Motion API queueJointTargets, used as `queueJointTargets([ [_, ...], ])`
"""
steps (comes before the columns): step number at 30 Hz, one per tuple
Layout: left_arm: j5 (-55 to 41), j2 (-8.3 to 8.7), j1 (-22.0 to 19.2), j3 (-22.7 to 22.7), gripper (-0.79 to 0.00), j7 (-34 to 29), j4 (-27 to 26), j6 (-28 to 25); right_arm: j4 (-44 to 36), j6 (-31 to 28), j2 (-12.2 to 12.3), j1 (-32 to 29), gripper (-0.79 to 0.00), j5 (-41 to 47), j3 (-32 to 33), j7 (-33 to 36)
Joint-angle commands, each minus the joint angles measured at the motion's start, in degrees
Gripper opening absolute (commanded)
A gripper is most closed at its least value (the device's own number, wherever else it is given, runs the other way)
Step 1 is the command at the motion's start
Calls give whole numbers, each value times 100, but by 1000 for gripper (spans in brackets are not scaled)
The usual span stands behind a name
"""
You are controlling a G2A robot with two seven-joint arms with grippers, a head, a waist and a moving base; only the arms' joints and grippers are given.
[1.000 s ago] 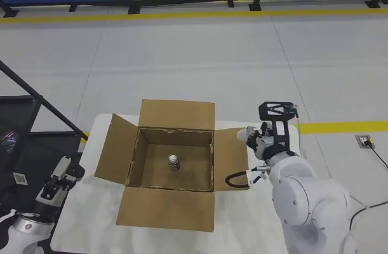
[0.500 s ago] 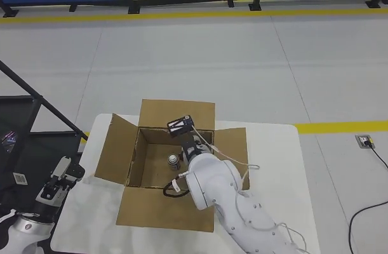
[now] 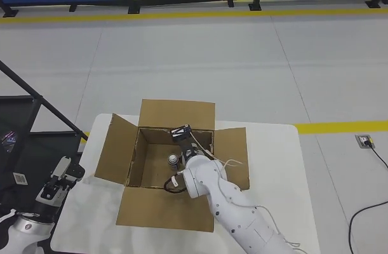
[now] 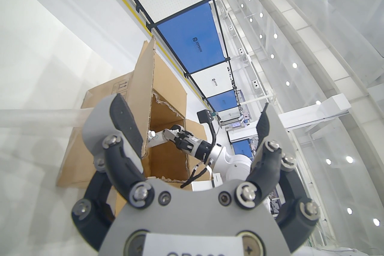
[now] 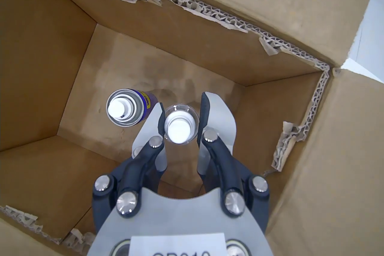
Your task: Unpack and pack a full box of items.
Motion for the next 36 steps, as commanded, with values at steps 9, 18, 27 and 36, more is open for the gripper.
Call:
queueJointTargets([
  [9,0,0,0,0,0,0,0,0,282,23,-123,84,-132,31,2,-102],
  [18,83,0,-17,14,0,120,11,82,-727,-142,-40,-355,-31,-94,385,20],
  [27,1108,45,-283,542,0,110,124,389,-3929,-1197,269,-1742,0,313,1532,785],
  [36,1478,70,-338,1072,0,-197,-76,121,-5725,-1465,497,-2818,0,1020,3320,1469],
])
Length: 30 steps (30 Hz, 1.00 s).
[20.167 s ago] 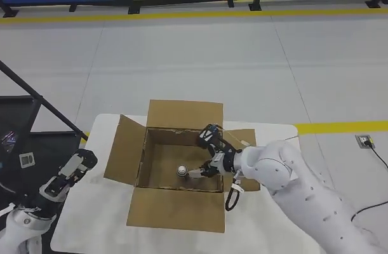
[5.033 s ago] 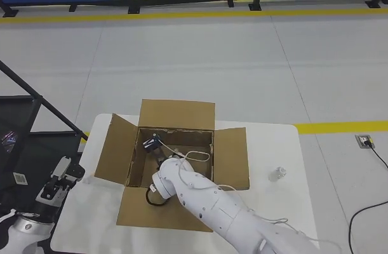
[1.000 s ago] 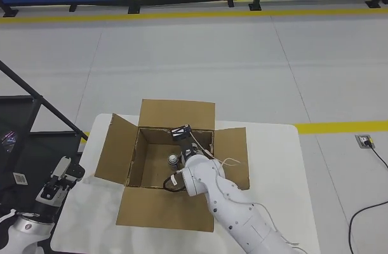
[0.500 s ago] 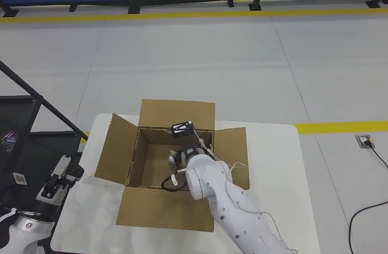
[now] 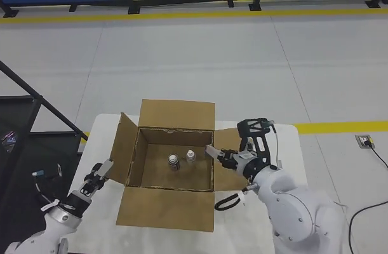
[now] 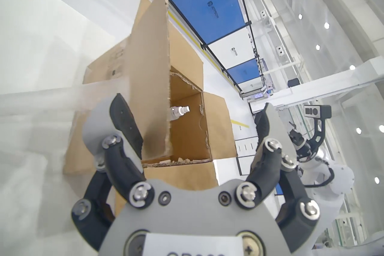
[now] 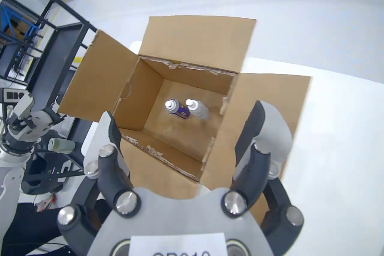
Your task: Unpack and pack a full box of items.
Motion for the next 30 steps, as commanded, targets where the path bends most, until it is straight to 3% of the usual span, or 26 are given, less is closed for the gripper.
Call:
queueJointTargets([
  [1,61,4,-4,103,0,-44,-48,-20,-17,2,36,-85,0,152,370,265],
  [6,307,15,-58,387,0,-140,-69,27,495,53,131,72,0,657,1156,995],
  [12,657,29,-191,753,0,-262,14,160,1654,-389,236,593,0,1435,1462,1499],
  [19,980,38,-318,1076,0,-254,167,312,2528,-668,317,1084,0,1782,1259,1496],
  [30,1182,38,-346,1357,0,-29,318,452,2486,-1379,405,1220,0,3250,812,1599],
])
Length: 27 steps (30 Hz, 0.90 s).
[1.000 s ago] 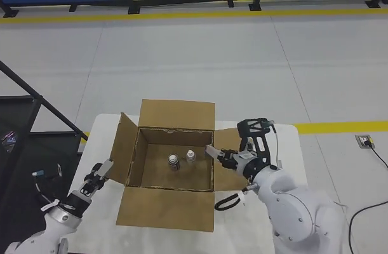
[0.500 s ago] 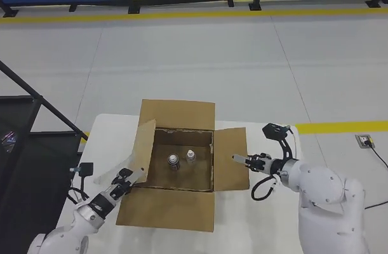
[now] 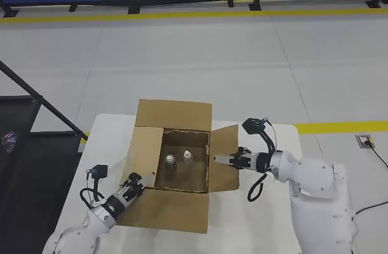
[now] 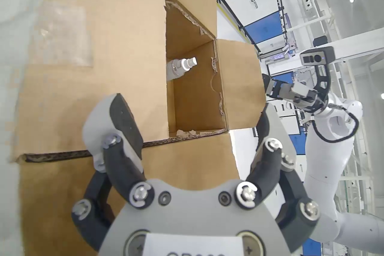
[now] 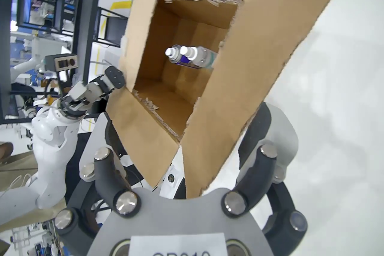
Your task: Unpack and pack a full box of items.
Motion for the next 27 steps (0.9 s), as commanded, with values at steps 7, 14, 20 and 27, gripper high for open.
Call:
queueJointTargets([
  [7,94,-7,-62,180,0,167,77,213,157,-25,-7,182,0,196,-822,-641],
  [14,52,-10,-70,242,0,296,142,304,444,147,-26,321,0,123,-1447,-1246],
  [20,-49,-3,-35,186,0,377,102,307,883,301,-40,534,0,68,-1785,-1655],
  [27,-100,7,-49,161,0,391,97,318,1396,414,-49,702,0,-125,-2127,-2060],
])
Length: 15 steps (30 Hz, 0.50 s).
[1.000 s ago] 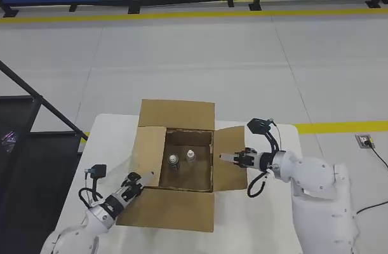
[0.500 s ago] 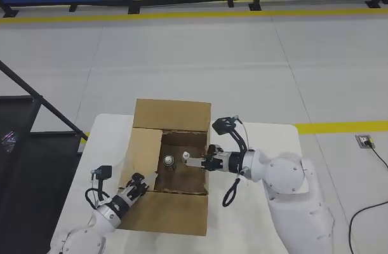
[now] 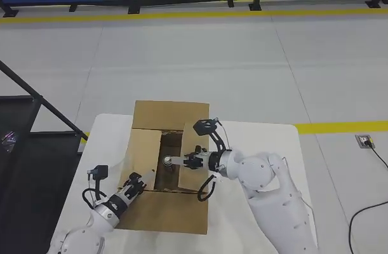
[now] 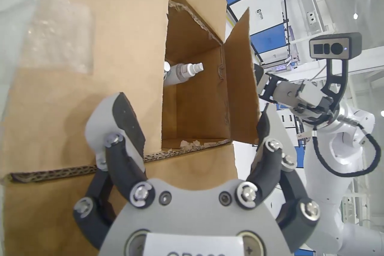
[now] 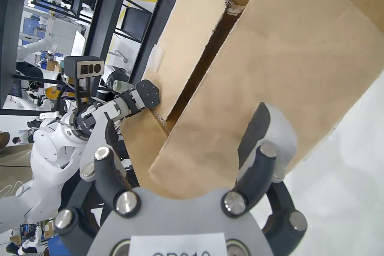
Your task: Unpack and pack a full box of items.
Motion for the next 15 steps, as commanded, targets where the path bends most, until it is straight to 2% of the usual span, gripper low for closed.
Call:
queueJointTargets([
  [1,-15,1,-12,-2,0,17,10,12,192,73,-7,65,0,-14,-71,-96],
  [9,-238,16,7,-219,0,147,-85,-17,850,207,-35,349,0,-115,-348,-410],
  [15,-753,70,320,-981,0,45,-352,-304,721,-35,5,362,0,-80,-356,-356],
])
